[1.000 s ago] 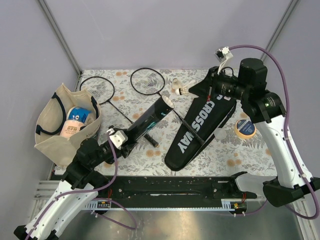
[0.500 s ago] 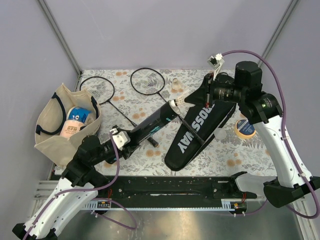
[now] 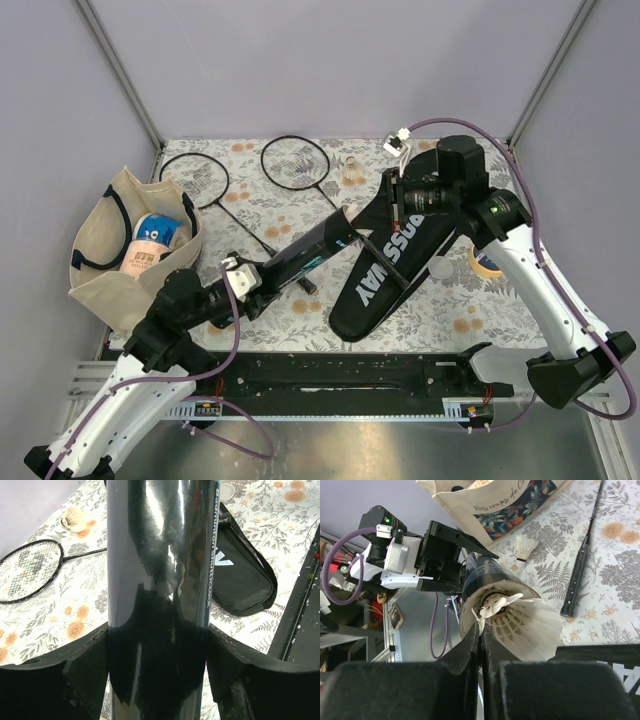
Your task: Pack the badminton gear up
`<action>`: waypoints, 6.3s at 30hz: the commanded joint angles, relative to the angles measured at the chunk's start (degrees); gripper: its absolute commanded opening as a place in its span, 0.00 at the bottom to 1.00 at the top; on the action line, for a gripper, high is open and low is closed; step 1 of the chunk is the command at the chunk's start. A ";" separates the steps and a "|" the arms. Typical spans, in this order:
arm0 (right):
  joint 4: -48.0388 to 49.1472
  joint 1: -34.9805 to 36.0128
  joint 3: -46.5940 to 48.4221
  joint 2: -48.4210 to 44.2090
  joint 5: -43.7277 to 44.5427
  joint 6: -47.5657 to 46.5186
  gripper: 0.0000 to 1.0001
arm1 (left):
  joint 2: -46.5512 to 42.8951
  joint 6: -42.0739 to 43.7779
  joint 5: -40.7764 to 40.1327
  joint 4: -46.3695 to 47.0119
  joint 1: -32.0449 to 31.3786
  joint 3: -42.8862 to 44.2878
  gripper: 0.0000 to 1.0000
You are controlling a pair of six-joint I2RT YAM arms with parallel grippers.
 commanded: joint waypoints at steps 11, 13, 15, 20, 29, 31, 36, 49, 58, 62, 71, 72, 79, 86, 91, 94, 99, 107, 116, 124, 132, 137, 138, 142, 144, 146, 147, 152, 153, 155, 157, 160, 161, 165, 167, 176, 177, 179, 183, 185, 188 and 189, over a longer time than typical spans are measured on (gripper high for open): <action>7.31 5.82 -2.58 3.16 -4.69 2.49 0.09 | 0.72 3.20 4.31 4.54 -0.14 5.33 0.27; 7.92 5.91 -2.93 3.33 -5.21 2.75 0.10 | 0.37 3.20 4.40 5.15 -0.05 4.89 0.27; 9.24 6.00 -3.63 3.60 -6.44 3.54 0.11 | 0.10 3.38 4.66 5.68 -0.14 4.62 0.27; 11.71 6.09 -5.39 3.60 -8.82 4.33 0.11 | 0.28 4.34 4.49 6.12 -0.14 4.27 0.27; 11.80 6.17 -5.83 4.13 -7.68 4.95 0.19 | 1.15 3.03 4.40 7.70 -0.14 4.45 0.27; 11.88 6.09 -5.31 3.51 -6.71 5.65 0.25 | 1.24 2.85 4.14 8.05 -0.14 4.36 0.27; 11.01 6.09 -2.85 1.06 -2.24 8.90 0.42 | 1.16 2.32 3.26 7.71 -0.14 4.09 0.26; 2.92 3.10 3.66 -5.10 6.39 10.66 0.48 | -0.87 1.09 0.71 6.04 -0.14 3.04 0.24; 7.40 3.01 1.21 -8.09 9.28 12.95 0.57 | -1.83 0.92 0.53 6.03 -0.14 3.13 0.24; 8.89 3.01 -0.46 -7.04 8.94 12.77 0.42 | -2.10 0.48 1.06 6.12 -0.14 2.78 0.24; 12.58 3.62 -3.54 -1.24 4.36 14.35 0.29 | -2.10 0.30 2.11 7.26 -0.14 2.25 0.24; 12.85 3.89 -3.98 -0.72 4.45 14.53 0.29 | -1.92 0.30 2.29 7.44 -0.14 2.25 0.24; 13.82 6.44 -5.39 2.28 4.45 14.62 0.28 | -0.52 0.74 2.20 7.88 -0.14 2.42 0.24; 11.10 6.44 -3.99 1.84 5.94 12.60 0.31 | 0.28 1.01 0.88 7.44 -0.14 2.69 0.23; 6.00 5.65 -0.04 -0.18 11.39 12.41 0.43 | 0.45 0.65 -1.14 6.65 -0.14 3.04 0.23; 4.50 4.77 2.16 -2.72 12.71 12.95 0.50 | 0.45 0.13 -1.31 6.30 -0.14 3.30 0.23; 3.62 3.54 4.45 -6.94 16.93 13.73 0.58 | 0.28 0.21 -1.93 6.47 -0.14 3.39 0.22; 12.48 3.36 -5.37 -15.38 26.59 17.86 0.66 | 0.10 -3.56 -9.38 9.63 -0.05 4.36 0.24; 25.93 3.36 -22.34 -18.12 28.98 24.27 0.66 | -3.23 -6.11 -32.41 19.55 -0.14 7.79 0.25; 38.31 9.07 -24.47 0.40 25.73 24.82 0.71 | -4.82 -8.57 -32.53 17.75 -0.14 13.22 0.29; 44.84 16.45 -8.14 27.73 15.97 20.95 0.73 | -6.22 -13.14 -28.39 9.46 -0.14 20.35 0.29; 43.53 20.32 7.67 43.38 14.12 20.94 0.74 | -9.12 -14.55 -26.72 8.76 -0.14 19.39 0.29; 43.52 20.76 10.23 45.85 13.51 21.03 0.74 | -9.56 -14.73 -26.63 8.76 -0.14 19.04 0.29; 43.61 23.57 21.39 56.22 11.40 21.21 0.75 | -10.27 -14.99 -26.10 7.88 -0.14 18.33 0.29; 43.96 24.45 26.40 60.96 10.43 22.52 0.75 | -10.36 -14.90 -25.92 7.01 -0.14 18.51 0.29; 44.66 25.16 31.23 65.45 9.20 24.80 0.75 | -10.62 -14.55 -25.92 6.65 -0.14 18.51 0.29; 45.01 25.59 33.35 67.82 8.68 25.94 0.75 | -10.62 -14.38 -25.92 6.48 -0.14 18.51 0.29; 42.03 27.44 43.55 76.71 7.44 28.06 0.75 | -10.80 -13.85 -26.19 6.30 -0.14 18.60 0.29; 42.20 27.62 43.74 77.42 7.35 28.41 0.75 | -10.80 -13.85 -26.19 6.21 -0.14 18.60 0.29; 42.99 27.71 42.95 77.86 7.09 28.94 0.75 | -10.62 -13.94 -26.01 6.30 -0.14 18.60 0.29; 44.13 27.71 40.42 77.17 6.91 29.03 0.74 | -10.62 -14.02 -25.93 6.30 -0.14 18.60 0.28; 46.07 27.62 35.15 74.45 6.83 28.16 0.73 | -10.10 -14.11 -25.84 6.47 -0.14 18.60 0.28; 46.33 27.71 33.73 73.57 6.82 27.72 0.73 | -10.01 -14.11 -25.84 6.73 -0.14 18.51 0.28; 45.55 27.71 28.72 70.23 5.33 24.73 0.71 | -9.57 -14.11 -25.92 7.09 -0.05 18.07 0.28; 44.32 27.71 26.00 68.38 5.15 22.63 0.69 | -9.57 -14.20 -25.92 7.18 -0.14 17.98 0.28; 44.66 27.62 14.13 60.12 5.59 18.22 0.50 | -9.22 -15.08 -25.75 7.62 -0.14 16.66 0.28; 44.84 27.62 13.16 59.59 5.59 18.22 0.47 | -9.13 -15.08 -25.75 7.62 -0.23 16.49 0.27; 45.19 27.53 11.76 58.71 5.86 18.04 0.40 | -9.13 -15.25 -25.75 7.62 -0.14 16.22 0.27; 45.02 27.62 9.99 58.18 6.03 17.87 0.37 | -9.57 -15.43 -25.75 7.44 -0.14 15.78 0.27; 45.02 27.71 9.29 57.92 5.77 17.96 0.36 | -9.74 -15.52 -25.92 7.44 -0.05 15.52 0.27; 44.84 27.62 8.24 57.39 5.86 17.87 0.36 | -10.18 -15.78 -25.92 7.27 -0.14 15.26 0.27; 44.76 27.62 7.97 57.12 6.03 17.61 0.36 | -10.36 -15.78 -25.92 7.26 -0.14 15.17 0.27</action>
